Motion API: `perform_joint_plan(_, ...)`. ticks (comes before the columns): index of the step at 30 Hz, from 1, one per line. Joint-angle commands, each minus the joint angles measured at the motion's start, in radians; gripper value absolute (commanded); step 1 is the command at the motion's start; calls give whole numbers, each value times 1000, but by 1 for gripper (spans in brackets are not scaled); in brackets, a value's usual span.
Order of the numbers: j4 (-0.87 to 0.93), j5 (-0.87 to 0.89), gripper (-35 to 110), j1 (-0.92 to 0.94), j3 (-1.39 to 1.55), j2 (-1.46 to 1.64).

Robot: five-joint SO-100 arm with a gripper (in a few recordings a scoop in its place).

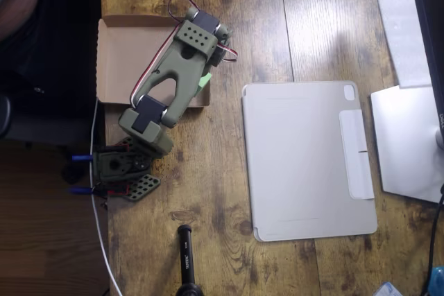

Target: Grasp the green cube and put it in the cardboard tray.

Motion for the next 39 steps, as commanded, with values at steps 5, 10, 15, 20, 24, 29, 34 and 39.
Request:
perform_joint_plan(5, 14, -67, 19, -5, 20, 48)
perform_joint_plan(10, 14, -78, 23, -6, 40, 48)
perform_joint_plan(15, 14, -78, 24, -6, 41, 46)
perform_joint_plan(20, 23, -107, 24, 28, 26, 46)
perform_joint_plan(24, 43, -143, 23, 124, -12, 29)
perform_joint_plan(29, 58, -166, 8, 339, -60, -6)
perform_joint_plan(34, 64, -127, 0, 595, 3, -6)
perform_joint_plan(39, 64, 28, 0, 769, 91, -3)
